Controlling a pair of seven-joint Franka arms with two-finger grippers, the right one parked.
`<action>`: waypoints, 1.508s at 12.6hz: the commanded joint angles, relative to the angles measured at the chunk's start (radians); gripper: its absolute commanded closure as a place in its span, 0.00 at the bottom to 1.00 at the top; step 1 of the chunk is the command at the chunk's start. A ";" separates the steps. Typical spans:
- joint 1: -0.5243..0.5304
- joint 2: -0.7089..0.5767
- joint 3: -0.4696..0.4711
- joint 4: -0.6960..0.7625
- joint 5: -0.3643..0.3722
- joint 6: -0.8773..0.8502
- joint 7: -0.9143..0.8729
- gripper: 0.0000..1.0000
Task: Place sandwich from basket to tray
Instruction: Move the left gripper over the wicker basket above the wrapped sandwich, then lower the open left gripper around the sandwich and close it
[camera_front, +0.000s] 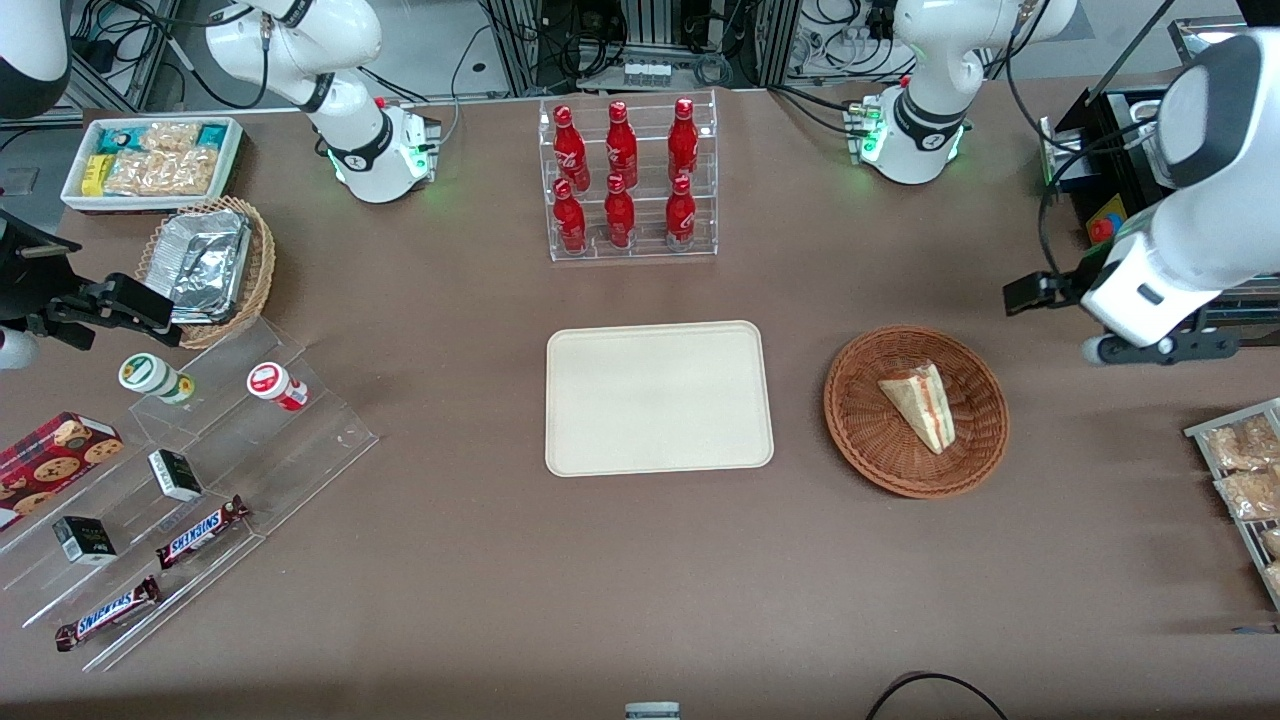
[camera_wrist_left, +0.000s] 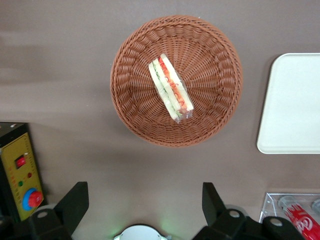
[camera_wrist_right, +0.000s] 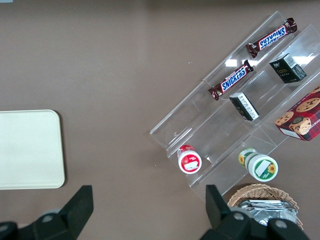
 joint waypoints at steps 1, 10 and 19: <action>-0.003 -0.021 0.001 -0.130 -0.010 0.122 0.016 0.00; -0.023 -0.017 -0.005 -0.465 -0.010 0.619 -0.133 0.00; -0.081 0.058 -0.008 -0.496 -0.010 0.730 -0.626 0.00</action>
